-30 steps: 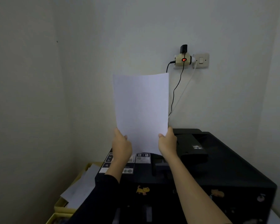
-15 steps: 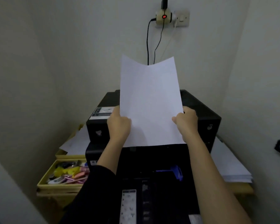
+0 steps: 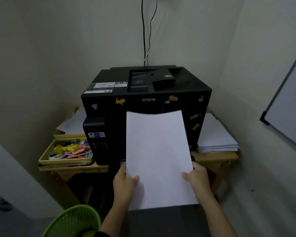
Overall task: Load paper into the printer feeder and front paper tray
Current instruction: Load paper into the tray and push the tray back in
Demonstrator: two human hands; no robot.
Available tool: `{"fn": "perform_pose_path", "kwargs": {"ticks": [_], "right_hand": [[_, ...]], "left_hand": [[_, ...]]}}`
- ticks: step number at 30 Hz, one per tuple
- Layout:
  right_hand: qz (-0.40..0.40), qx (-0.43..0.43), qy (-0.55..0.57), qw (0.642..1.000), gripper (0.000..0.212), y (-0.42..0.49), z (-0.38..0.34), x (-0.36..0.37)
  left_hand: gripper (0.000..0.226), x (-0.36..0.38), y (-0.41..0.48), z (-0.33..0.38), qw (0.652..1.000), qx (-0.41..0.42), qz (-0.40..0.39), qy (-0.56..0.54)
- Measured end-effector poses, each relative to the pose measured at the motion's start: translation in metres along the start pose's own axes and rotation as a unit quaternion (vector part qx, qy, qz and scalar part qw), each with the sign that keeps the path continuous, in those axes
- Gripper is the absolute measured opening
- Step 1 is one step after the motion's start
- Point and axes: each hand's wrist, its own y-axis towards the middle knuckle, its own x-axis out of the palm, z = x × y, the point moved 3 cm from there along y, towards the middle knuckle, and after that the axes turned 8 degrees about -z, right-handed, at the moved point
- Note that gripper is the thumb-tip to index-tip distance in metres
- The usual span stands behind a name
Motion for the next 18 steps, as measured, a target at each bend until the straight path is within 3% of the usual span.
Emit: {"fn": "perform_pose_path", "kwargs": {"ticks": [4,8,13,15,17,18], "right_hand": [[-0.019,0.097,-0.039,0.994,0.027,0.006,0.023,0.007],[-0.014,0.153,-0.073,0.986,0.003,0.015,0.020,0.011],[-0.015,0.166,-0.068,0.984,0.030,0.026,0.011,0.018],[-0.022,0.176,-0.065,0.982,0.027,0.030,0.009,0.020],[-0.024,0.183,-0.066,0.981,0.008,0.032,0.008,0.022],[-0.024,0.185,-0.066,0.980,0.012,0.033,0.008,0.022]], "left_hand": [[0.071,0.001,-0.004,-0.024,0.996,-0.077,-0.016,0.029],[0.071,-0.001,0.002,-0.030,0.991,-0.128,-0.019,0.036],[0.068,-0.004,0.019,-0.029,0.987,-0.154,-0.013,0.051],[0.067,-0.004,0.025,-0.029,0.986,-0.159,-0.014,0.056],[0.066,-0.005,0.031,-0.031,0.984,-0.169,-0.014,0.060],[0.066,-0.005,0.032,-0.032,0.982,-0.175,-0.015,0.063]]}}
